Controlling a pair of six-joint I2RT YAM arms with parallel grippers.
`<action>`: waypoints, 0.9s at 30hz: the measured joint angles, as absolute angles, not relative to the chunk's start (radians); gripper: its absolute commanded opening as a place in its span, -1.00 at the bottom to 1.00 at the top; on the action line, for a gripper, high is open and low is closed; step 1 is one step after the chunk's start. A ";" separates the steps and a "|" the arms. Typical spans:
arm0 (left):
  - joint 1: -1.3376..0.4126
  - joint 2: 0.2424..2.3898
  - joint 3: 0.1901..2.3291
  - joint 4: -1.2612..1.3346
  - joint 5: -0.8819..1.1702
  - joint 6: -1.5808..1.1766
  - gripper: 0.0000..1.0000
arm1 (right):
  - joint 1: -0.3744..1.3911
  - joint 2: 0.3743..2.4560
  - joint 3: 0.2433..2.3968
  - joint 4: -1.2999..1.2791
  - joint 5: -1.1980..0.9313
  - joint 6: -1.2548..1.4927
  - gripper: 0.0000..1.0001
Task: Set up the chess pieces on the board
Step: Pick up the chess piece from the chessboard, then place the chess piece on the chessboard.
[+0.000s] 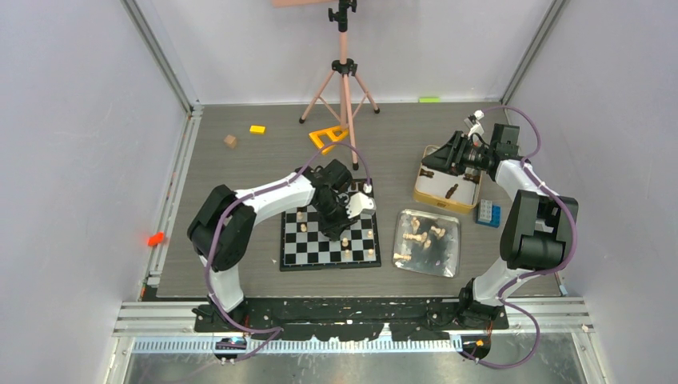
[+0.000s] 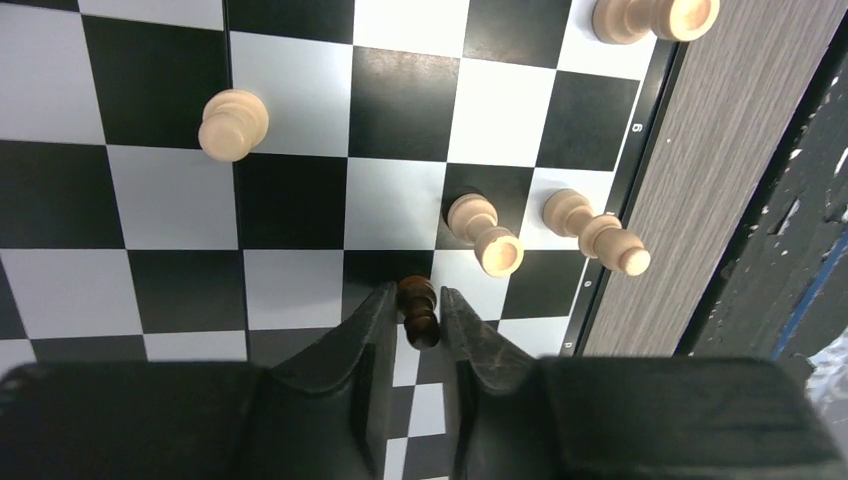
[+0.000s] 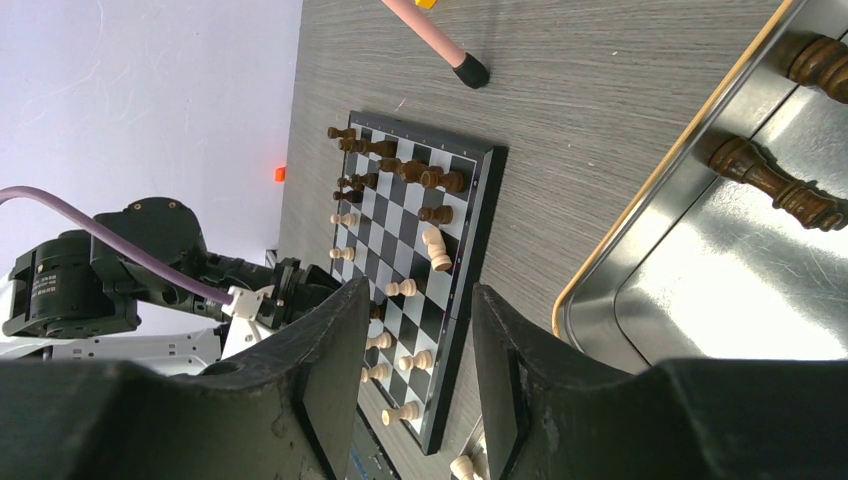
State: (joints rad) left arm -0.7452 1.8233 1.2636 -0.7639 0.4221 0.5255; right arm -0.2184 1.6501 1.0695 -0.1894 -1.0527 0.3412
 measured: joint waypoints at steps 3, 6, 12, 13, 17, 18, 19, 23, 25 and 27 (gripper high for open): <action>-0.745 1.824 1.266 -0.766 0.420 0.524 -0.93 | -0.218 1.650 1.069 -0.189 -1.053 0.341 -0.04; -0.743 1.824 1.274 -0.766 0.405 0.519 -1.00 | -0.218 1.650 1.069 -0.190 -1.053 0.341 -0.05; -0.710 1.829 1.370 -0.770 0.357 0.500 -1.00 | -0.218 1.650 1.069 -0.192 -1.053 0.339 -0.05; -0.701 1.835 1.398 -0.768 0.348 0.496 -1.00 | -0.218 1.650 1.069 -0.193 -1.053 0.338 -0.06; -0.677 1.885 1.515 -0.769 0.313 0.476 -1.00 | -0.218 1.650 1.069 -0.195 -1.053 0.337 -0.06; -0.673 1.906 1.546 -0.772 0.306 0.472 -1.00 | -0.218 1.650 1.069 -0.196 -1.053 0.337 -0.06; -0.670 1.929 1.576 -0.775 0.299 0.469 -1.00 | -0.218 1.650 1.069 -0.196 -1.053 0.337 -0.06; -0.668 2.026 1.670 -0.794 0.276 0.449 -1.00 | -0.218 1.650 1.069 -0.196 -1.053 0.337 -0.06; -0.668 2.053 1.687 -0.803 0.266 0.445 -1.00 | -0.218 1.650 1.069 -0.196 -1.053 0.337 -0.06; -0.668 2.085 1.707 -0.816 0.253 0.436 -1.00 | -0.218 1.650 1.069 -0.196 -1.053 0.337 -0.06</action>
State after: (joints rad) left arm -0.6682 2.0850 1.7073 -0.8162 0.2527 0.4362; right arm -0.2184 1.6501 1.0695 -0.1959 -1.0527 0.3374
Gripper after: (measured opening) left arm 0.131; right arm 0.472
